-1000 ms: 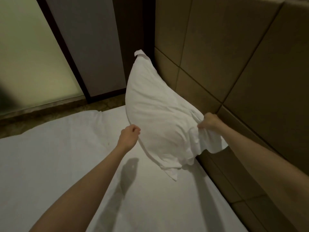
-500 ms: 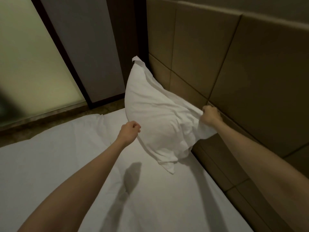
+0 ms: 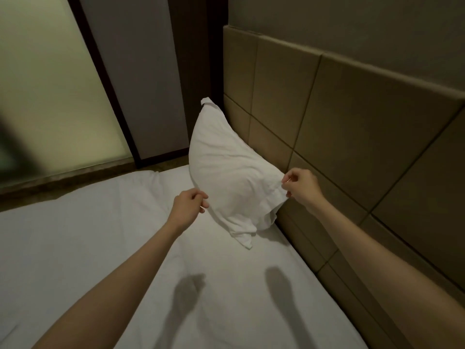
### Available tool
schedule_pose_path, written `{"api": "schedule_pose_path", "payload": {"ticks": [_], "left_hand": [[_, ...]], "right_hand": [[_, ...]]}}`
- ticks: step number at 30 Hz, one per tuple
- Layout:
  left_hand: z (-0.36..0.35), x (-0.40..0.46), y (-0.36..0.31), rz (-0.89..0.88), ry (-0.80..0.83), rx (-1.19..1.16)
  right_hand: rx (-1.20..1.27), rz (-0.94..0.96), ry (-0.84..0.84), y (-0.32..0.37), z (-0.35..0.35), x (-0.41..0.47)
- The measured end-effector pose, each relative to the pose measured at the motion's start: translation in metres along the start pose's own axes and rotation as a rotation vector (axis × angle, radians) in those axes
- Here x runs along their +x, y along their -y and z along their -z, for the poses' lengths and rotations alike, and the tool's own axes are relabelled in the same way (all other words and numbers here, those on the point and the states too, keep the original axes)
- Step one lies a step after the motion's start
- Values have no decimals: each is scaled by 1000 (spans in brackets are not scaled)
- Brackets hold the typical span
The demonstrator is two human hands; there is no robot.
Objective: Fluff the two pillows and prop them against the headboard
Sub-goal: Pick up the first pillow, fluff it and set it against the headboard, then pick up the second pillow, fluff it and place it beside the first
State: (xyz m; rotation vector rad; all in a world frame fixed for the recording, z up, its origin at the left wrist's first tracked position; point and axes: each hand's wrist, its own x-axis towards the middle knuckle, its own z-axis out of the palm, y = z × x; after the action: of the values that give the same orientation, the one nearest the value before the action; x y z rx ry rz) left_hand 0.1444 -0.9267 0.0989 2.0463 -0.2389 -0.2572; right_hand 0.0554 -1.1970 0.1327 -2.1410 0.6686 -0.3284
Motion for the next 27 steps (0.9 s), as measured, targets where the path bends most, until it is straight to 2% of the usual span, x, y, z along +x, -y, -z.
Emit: {"api": "schedule_pose_path", "payload": {"ticks": [5, 10, 16, 27], "left_hand": [[27, -73, 20, 36, -22, -122], [68, -145, 56, 45, -45, -205], [120, -228, 112, 90, -30, -236], [166, -330, 190, 231, -69, -298]], "right_hand": [[279, -11, 21, 17, -20, -90], [387, -22, 51, 33, -48, -175], [417, -70, 104, 43, -97, -282], [421, -185, 196, 46, -163, -390]]}}
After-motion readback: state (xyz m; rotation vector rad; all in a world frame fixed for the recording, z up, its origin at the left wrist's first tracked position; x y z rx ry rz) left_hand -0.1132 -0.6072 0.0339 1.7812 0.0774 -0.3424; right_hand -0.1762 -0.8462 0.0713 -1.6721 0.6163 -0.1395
